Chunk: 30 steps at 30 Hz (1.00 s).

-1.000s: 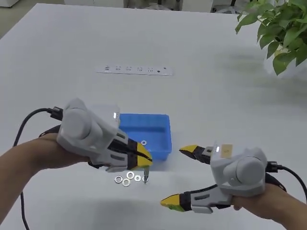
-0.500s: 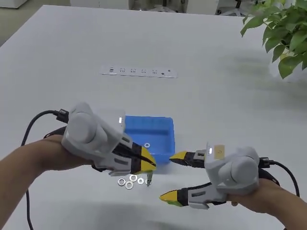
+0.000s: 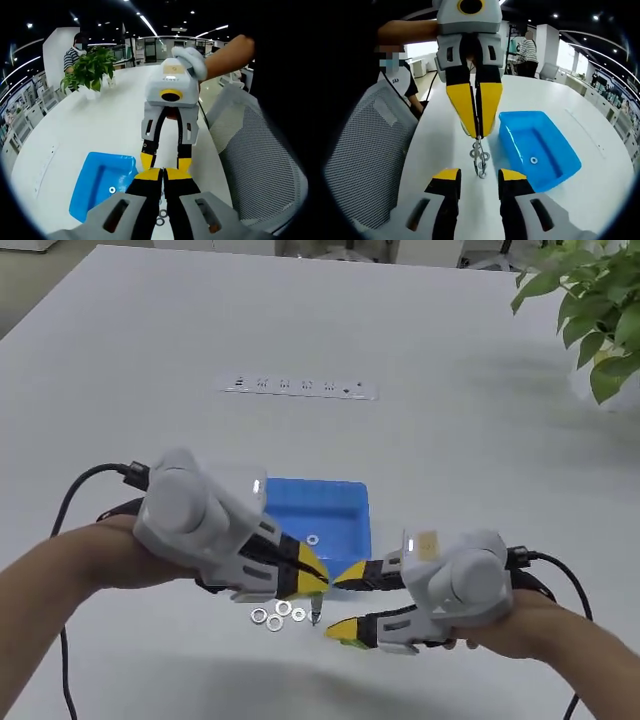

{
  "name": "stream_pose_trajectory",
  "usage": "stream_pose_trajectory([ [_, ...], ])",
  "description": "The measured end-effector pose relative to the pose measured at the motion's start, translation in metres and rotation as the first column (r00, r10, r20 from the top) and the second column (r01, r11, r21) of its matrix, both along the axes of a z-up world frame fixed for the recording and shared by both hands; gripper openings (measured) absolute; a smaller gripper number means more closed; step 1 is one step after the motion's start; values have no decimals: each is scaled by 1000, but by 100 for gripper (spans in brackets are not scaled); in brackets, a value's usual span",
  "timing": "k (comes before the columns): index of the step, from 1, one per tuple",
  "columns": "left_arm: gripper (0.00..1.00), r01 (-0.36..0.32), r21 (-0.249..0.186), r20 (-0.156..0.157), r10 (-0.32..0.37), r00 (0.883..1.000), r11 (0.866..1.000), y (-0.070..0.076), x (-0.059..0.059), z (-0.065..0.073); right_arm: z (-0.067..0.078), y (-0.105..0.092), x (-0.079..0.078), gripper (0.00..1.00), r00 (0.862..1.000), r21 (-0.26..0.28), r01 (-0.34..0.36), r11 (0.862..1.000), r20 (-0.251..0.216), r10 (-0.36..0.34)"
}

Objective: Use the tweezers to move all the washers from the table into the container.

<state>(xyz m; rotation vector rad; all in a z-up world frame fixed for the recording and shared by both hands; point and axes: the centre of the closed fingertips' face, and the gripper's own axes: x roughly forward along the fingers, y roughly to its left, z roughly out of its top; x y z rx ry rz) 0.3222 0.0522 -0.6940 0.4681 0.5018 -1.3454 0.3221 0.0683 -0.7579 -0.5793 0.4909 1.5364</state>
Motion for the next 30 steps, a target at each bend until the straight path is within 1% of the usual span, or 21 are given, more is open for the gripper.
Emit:
stream_pose_trajectory([
  [3,5,0,1,-1,0,1000,1000,1,0,0,-3,3,0,24,999,-11,-28,1000,16,28],
  [8,5,2,1,0,-2,1000,1000,2,0,0,-7,8,0,19,997,-29,-65,997,34,66],
  [10,5,3,1,0,-3,1000,1000,2,0,-1,-8,9,1,17,996,-36,-76,996,34,78],
  [18,5,6,5,3,-6,1000,1000,3,2,-1,-13,15,-1,12,992,-55,-117,992,35,119],
  [22,5,4,8,5,-4,1000,1000,3,2,-1,-13,15,-1,12,991,-59,-123,991,41,125],
  [26,5,0,3,0,0,1000,1000,4,2,-2,-14,15,-2,10,991,-64,-124,990,46,128],
  [30,5,0,-1,-3,0,1000,1000,4,1,-2,-13,15,-2,10,992,-63,-114,991,38,117],
])
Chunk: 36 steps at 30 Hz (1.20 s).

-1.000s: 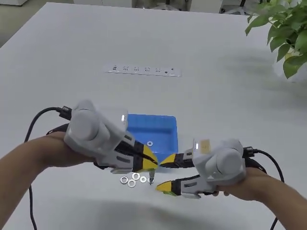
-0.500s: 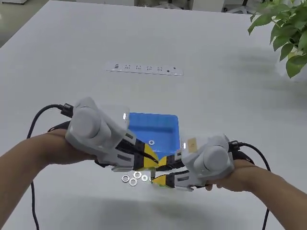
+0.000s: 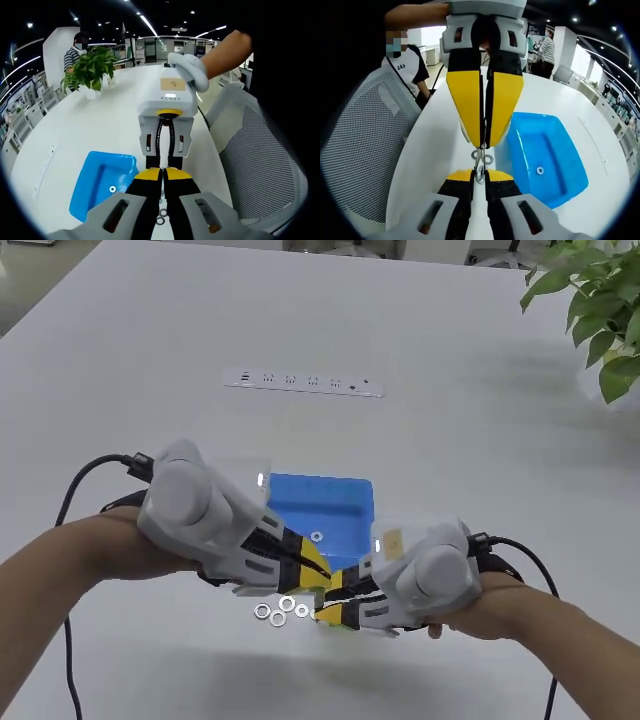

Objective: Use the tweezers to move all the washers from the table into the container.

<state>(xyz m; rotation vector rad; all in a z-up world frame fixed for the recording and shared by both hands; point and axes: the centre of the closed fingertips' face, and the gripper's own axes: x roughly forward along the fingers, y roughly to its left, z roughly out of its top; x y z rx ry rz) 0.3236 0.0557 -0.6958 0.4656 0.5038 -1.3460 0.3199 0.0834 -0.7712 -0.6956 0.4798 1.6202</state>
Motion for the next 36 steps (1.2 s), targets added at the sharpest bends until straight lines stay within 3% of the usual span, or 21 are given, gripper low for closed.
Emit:
stream_pose_trajectory([
  [10,5,-1,3,2,1,1000,1000,-1,0,1,0,0,1,9,999,-3,27,1000,-24,-27],
  [27,6,-14,-6,-2,14,1000,1000,-3,2,4,4,-1,4,9,999,11,34,999,-19,-34],
  [31,12,-13,4,3,13,1000,1000,-1,1,4,11,1,6,9,999,30,47,998,-21,-46],
  [36,21,-37,-25,-10,37,999,999,2,2,8,17,1,7,9,999,32,41,999,-10,-41],
])
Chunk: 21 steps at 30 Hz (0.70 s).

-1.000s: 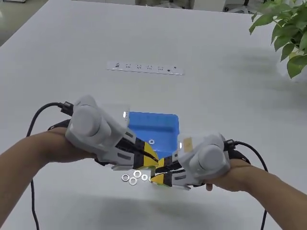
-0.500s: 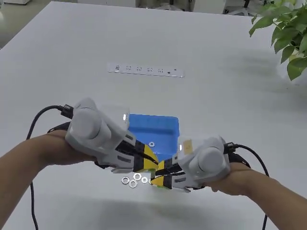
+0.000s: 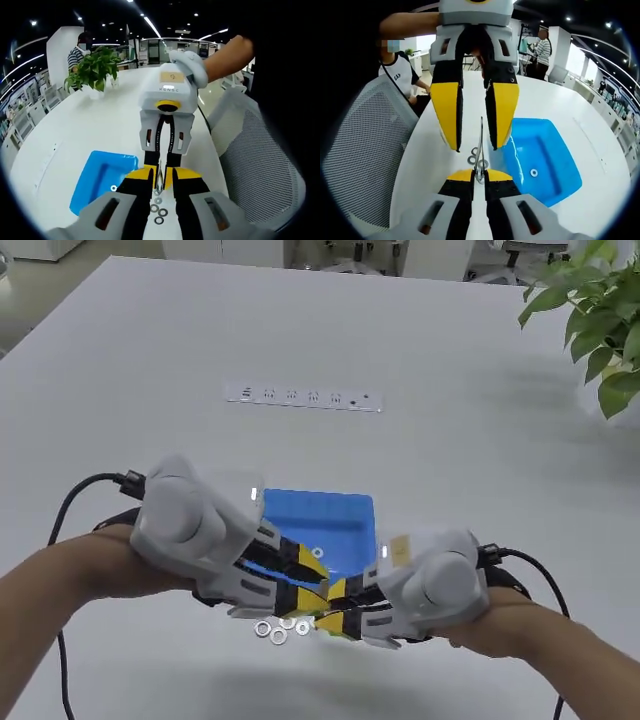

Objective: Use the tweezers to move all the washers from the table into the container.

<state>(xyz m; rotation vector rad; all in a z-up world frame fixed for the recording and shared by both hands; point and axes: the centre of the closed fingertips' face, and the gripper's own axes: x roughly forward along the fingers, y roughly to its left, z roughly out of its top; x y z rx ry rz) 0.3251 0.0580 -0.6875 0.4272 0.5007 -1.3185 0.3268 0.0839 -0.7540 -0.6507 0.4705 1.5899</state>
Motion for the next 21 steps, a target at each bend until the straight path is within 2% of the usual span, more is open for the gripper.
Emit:
stream_pose_trajectory([
  [4,30,-28,-18,-12,28,1000,999,4,1,2,5,-2,1,9,1000,1,-2,1000,4,2],
  [7,39,-70,-45,-31,68,997,997,7,2,5,11,-3,1,9,1000,4,-2,1000,6,2],
  [11,50,-113,-71,-41,110,993,991,13,3,7,18,-4,3,9,1000,9,-6,1000,12,6],
  [12,53,-138,-74,-57,133,989,988,15,4,6,20,-4,4,9,1000,11,-7,1000,15,7],
  [14,59,-154,-80,-56,150,987,985,19,4,6,24,-4,5,9,1000,13,-9,1000,16,8],
  [17,66,-190,-83,-74,184,980,978,25,5,5,29,-5,6,9,1000,13,-17,1000,20,17],
  [19,73,-227,-87,-91,219,971,970,31,6,5,33,-5,7,9,1000,15,-20,1000,25,20],
  [21,77,-240,-96,-81,233,969,966,35,6,5,37,-4,9,9,999,18,-23,1000,30,22],
])
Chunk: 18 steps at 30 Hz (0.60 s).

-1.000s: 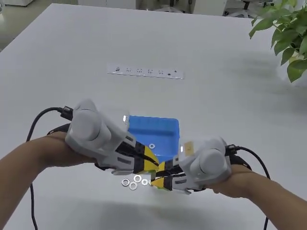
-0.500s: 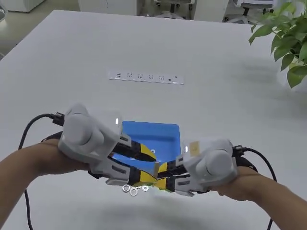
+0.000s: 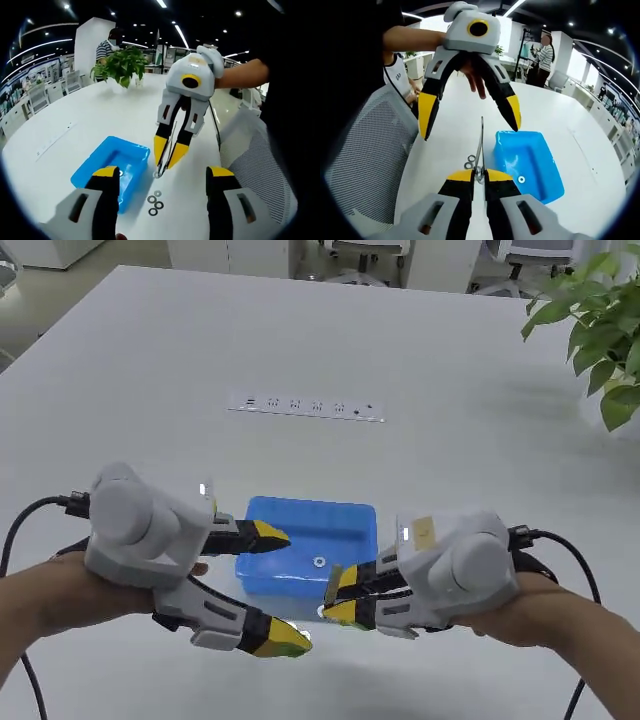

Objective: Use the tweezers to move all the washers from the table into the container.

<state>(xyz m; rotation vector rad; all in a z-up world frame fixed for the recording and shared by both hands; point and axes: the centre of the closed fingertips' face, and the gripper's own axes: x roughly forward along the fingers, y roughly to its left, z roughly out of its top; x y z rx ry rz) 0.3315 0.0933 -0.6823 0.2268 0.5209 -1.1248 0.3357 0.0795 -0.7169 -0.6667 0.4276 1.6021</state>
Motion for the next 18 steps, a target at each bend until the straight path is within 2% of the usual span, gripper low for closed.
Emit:
stream_pose_trajectory([
  [8,95,-87,0,-4,87,996,996,18,4,0,14,1,9,9,1000,7,-10,1000,22,9],
  [10,98,-103,-1,4,103,995,995,21,4,1,17,1,12,9,1000,8,-11,1000,27,11],
  [18,99,-151,-10,8,151,989,989,29,4,6,23,4,28,9,999,13,-8,1000,54,7],
])
